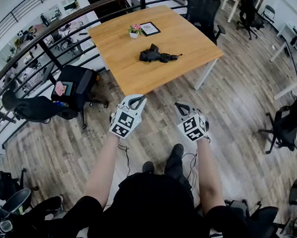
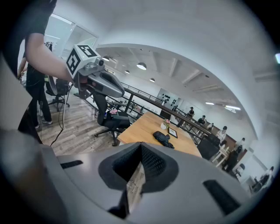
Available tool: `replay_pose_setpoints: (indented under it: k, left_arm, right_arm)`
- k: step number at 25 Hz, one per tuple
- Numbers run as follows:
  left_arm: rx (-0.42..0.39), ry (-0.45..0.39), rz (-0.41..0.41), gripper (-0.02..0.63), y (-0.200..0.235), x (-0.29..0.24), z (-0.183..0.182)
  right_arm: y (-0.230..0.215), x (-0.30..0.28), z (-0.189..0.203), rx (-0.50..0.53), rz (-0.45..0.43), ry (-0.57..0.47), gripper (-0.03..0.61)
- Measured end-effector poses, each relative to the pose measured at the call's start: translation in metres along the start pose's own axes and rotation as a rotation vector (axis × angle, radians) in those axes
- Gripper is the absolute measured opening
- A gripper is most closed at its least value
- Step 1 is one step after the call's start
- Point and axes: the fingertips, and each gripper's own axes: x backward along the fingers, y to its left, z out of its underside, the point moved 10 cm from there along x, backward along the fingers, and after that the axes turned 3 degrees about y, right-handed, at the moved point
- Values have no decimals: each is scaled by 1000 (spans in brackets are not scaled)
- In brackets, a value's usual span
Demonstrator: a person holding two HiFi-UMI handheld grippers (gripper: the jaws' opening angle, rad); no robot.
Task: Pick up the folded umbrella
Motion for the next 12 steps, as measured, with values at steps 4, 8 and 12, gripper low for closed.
replay_pose_setpoints:
  k: [4,8,12]
  left_arm:
    - [-13,-1,14,26,-8,1,-2]
    - [-30,16,32,26,-10,0,0]
    - [-45,25,47,26,-11,-4,2]
  right_arm:
    - [-2,5,2,-6,11,-7,8]
    - [-6,3,-1,-18,29,-11,8]
    - [-7,0,0,-22,32,-9,6]
